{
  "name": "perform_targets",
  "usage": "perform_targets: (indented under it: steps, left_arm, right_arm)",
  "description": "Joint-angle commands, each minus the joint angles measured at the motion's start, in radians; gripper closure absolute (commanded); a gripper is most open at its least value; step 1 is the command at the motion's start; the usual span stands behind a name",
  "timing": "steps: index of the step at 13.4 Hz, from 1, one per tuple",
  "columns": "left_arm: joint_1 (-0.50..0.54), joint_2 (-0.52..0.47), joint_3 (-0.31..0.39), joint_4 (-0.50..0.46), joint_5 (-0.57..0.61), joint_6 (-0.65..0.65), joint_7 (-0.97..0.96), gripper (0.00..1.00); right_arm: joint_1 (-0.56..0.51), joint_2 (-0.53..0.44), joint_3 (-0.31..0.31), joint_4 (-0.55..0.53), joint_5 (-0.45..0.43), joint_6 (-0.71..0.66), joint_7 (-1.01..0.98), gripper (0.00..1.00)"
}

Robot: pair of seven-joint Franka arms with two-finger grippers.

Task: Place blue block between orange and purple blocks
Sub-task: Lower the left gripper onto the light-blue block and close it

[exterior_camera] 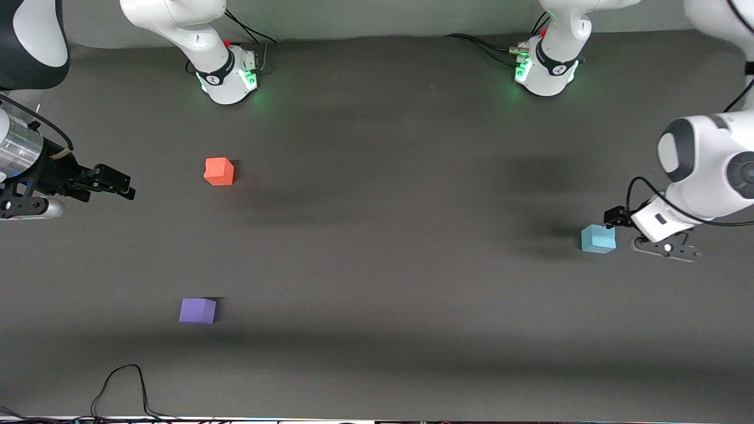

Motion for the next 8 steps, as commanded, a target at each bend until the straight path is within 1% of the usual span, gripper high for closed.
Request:
perform_targets:
  steps: [1, 5, 8]
  left_arm:
    - [0.006, 0.041, -0.003, -0.053, 0.008, 0.111, 0.016, 0.00]
    - [0.004, 0.127, -0.003, -0.053, 0.008, 0.201, 0.018, 0.00]
    - [0.006, 0.152, -0.003, -0.054, 0.008, 0.211, 0.010, 0.00]
  right_arm:
    - [0.009, 0.047, 0.003, 0.032, -0.021, -0.015, -0.003, 0.00]
    - [0.009, 0.047, 0.003, 0.032, -0.019, -0.015, 0.000, 0.00]
    - [0.007, 0.047, 0.001, 0.032, -0.018, -0.014, 0.000, 0.00]
